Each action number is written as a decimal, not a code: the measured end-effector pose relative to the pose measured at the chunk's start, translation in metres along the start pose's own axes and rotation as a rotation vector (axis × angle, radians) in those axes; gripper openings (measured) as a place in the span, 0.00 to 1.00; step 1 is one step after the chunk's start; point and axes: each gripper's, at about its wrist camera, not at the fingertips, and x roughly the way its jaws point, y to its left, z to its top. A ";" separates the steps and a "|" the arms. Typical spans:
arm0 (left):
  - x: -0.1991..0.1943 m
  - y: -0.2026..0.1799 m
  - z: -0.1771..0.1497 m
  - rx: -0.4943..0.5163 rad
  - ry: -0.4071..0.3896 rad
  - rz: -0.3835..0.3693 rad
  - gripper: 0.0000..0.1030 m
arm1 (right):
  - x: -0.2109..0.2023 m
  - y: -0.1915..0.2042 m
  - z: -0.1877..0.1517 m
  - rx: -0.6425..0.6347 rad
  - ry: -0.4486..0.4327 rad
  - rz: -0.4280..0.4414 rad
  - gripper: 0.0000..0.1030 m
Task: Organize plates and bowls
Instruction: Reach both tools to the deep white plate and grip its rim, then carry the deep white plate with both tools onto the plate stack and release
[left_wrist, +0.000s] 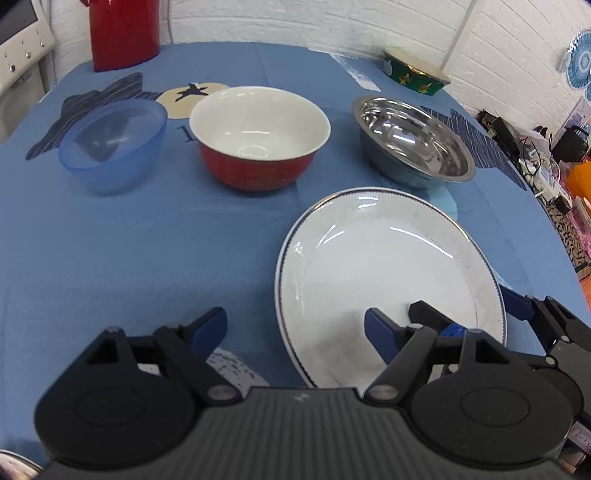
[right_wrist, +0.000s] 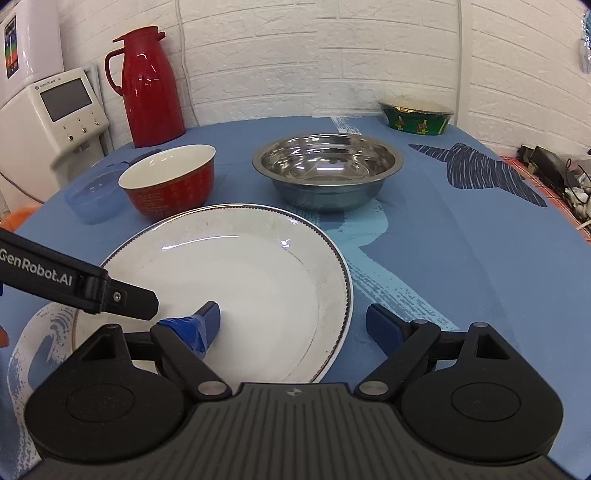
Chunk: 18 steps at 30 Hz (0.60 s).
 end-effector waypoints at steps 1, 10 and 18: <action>0.000 -0.002 -0.001 0.010 0.000 0.011 0.74 | -0.001 0.001 0.001 0.005 0.008 -0.001 0.72; -0.002 -0.016 -0.007 0.097 -0.020 -0.003 0.45 | -0.007 0.021 -0.003 -0.012 0.018 0.063 0.71; -0.022 -0.016 -0.013 0.122 -0.079 -0.010 0.43 | -0.021 0.029 -0.003 -0.016 -0.029 0.052 0.72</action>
